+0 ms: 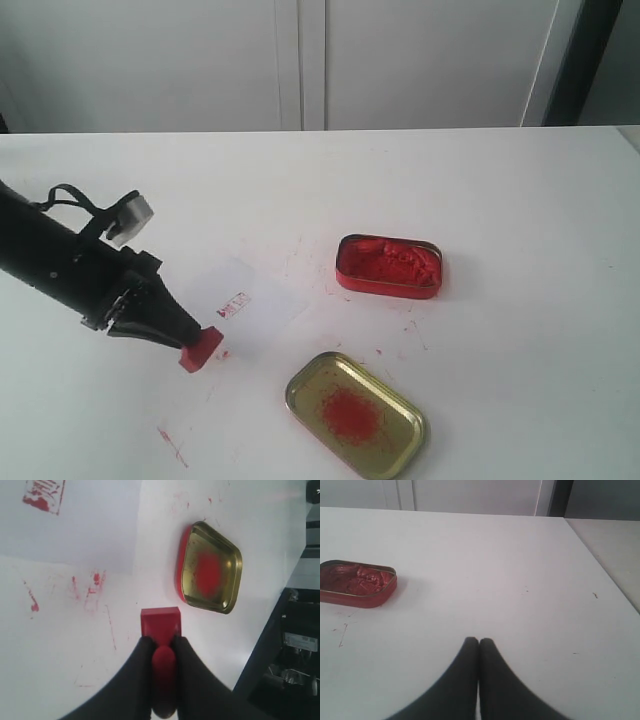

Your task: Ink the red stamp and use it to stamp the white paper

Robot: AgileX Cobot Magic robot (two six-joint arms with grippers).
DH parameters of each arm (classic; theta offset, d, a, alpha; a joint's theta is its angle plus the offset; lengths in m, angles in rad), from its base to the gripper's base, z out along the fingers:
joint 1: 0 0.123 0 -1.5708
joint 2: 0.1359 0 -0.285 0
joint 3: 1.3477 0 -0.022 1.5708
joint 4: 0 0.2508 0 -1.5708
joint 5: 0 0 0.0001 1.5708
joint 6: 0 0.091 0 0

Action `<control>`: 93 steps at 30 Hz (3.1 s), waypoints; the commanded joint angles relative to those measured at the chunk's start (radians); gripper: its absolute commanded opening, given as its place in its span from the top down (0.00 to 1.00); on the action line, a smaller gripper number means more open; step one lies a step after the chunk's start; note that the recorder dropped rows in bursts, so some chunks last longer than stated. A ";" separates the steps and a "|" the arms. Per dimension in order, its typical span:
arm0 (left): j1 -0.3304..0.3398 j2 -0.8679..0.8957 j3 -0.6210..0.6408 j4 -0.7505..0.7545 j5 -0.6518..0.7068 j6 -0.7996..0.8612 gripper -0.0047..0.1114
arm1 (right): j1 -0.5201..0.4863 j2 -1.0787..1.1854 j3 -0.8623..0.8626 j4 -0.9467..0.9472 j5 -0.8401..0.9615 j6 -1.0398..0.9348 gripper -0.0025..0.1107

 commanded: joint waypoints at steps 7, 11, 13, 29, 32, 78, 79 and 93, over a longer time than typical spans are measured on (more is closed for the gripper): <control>0.063 -0.016 0.101 -0.062 0.011 0.078 0.96 | -0.006 -0.002 0.006 -0.001 -0.012 0.002 0.98; 0.071 -0.016 0.109 -0.055 -0.020 0.085 0.96 | -0.006 -0.002 0.006 -0.001 -0.012 0.002 0.98; 0.073 -0.016 0.109 -0.050 -0.029 0.085 0.96 | -0.006 -0.002 0.006 -0.001 -0.012 0.002 0.98; 0.073 -0.016 0.109 0.051 -0.105 0.009 0.96 | -0.006 -0.002 0.006 -0.001 -0.012 0.002 0.98; 0.073 -0.016 0.109 0.066 -0.115 -0.009 0.96 | -0.006 -0.002 0.006 -0.001 -0.012 0.002 0.98; 0.073 -0.228 0.104 0.334 -0.252 -0.223 0.62 | -0.006 -0.002 0.006 -0.001 -0.012 0.002 0.98; 0.073 -0.228 0.104 0.334 -0.256 -0.223 0.68 | -0.006 -0.002 0.006 -0.001 -0.012 0.002 0.98; 0.073 -0.242 0.106 0.349 -0.327 -0.261 0.96 | -0.006 -0.002 0.006 -0.003 -0.012 0.002 0.98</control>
